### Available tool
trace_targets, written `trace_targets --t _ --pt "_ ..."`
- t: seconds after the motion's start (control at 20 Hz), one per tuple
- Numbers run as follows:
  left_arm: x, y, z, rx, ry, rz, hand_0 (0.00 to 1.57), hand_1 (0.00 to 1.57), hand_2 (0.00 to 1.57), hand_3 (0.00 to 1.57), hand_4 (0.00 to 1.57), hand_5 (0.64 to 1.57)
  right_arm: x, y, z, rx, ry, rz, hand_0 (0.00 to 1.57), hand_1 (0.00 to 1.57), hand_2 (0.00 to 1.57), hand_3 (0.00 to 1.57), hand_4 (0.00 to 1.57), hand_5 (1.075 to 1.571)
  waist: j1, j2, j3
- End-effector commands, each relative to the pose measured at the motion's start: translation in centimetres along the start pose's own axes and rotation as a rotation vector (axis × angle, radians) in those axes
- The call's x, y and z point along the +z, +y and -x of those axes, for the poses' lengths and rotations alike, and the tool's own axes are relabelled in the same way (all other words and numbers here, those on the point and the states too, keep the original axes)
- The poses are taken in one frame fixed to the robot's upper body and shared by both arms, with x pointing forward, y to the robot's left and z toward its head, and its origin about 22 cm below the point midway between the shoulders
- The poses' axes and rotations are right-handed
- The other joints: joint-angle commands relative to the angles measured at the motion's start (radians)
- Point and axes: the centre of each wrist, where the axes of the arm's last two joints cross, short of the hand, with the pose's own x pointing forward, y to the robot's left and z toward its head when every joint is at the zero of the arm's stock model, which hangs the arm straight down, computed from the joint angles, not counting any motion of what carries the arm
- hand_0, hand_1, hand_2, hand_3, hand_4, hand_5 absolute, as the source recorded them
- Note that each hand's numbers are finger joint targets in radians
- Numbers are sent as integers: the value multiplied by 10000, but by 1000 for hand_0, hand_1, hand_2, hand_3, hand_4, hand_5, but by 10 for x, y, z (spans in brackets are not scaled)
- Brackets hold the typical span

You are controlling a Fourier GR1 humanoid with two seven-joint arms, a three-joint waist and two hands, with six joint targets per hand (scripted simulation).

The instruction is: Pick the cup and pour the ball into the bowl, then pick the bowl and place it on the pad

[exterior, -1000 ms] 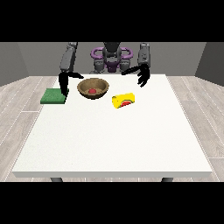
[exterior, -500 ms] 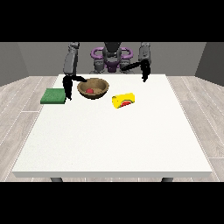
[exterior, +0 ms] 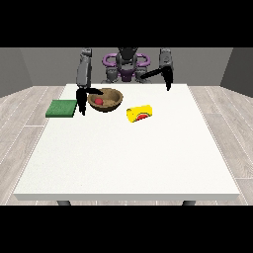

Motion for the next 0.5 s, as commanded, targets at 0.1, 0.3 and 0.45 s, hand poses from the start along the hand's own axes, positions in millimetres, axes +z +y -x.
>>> trace_targets --t 0.1,0.3,0.45 --pt "23 18 33 5 1152 -89 0 0 0 0 0 1564 6 53 25 -418 1533 -136 0 0 0 0 362 1546 -196 -1001 236" --pt "19 27 26 78 594 -86 0 0 0 0 0 1564 -12 39 9 -514 1239 -239 0 0 0 0 381 1551 -135 -339 244" --pt "8 47 24 33 516 -342 0 0 0 0 0 1566 -6 74 24 -178 1677 -26 0 0 0 0 375 1550 -294 -176 239"
